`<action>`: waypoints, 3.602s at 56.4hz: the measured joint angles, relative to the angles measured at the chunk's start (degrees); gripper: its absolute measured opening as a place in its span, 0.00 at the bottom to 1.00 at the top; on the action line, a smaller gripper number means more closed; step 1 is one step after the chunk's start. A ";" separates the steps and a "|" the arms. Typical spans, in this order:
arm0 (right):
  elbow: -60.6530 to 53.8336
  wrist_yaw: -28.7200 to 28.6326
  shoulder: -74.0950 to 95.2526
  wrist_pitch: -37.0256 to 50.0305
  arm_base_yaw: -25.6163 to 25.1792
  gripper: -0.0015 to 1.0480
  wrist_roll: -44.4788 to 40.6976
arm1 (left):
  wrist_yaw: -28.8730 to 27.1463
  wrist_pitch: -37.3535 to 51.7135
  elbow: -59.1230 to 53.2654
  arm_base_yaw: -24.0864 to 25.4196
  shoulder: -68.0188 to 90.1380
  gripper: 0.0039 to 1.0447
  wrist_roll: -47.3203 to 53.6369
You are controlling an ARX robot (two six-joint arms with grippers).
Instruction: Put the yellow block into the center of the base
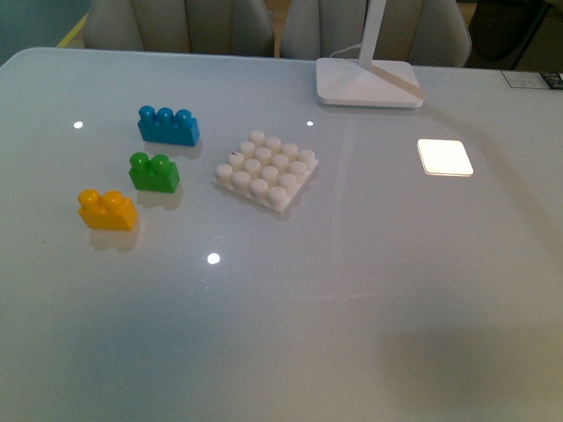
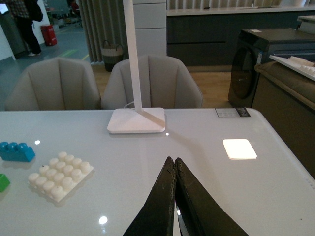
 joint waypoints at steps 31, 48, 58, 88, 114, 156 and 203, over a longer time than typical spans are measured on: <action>0.02 -0.11 -11.74 -12.04 0.00 0.13 -0.11 | 0.02 0.00 0.00 0.00 0.00 0.93 0.00; 0.02 -0.09 -11.76 -12.07 0.00 0.65 -0.11 | 0.02 0.00 0.00 0.00 0.00 0.93 0.00; 0.02 -0.09 -11.76 -12.07 0.00 0.92 -0.09 | 0.02 -0.02 0.00 0.00 0.02 0.93 -0.02; 0.02 -0.11 -11.80 -12.07 0.00 0.92 -0.11 | 0.87 5.68 19.54 -8.48 57.51 0.93 -2.80; 0.02 -0.11 -11.80 -12.07 0.00 0.92 -0.11 | 3.98 34.14 31.74 -7.41 100.54 0.93 5.27; 0.02 -0.11 -11.80 -12.07 0.00 0.92 -0.11 | 3.37 34.10 43.98 -2.54 123.47 0.93 7.39; 0.02 -0.11 -11.80 -12.07 0.00 0.92 -0.11 | 0.39 26.93 56.06 -2.82 132.21 0.93 1.01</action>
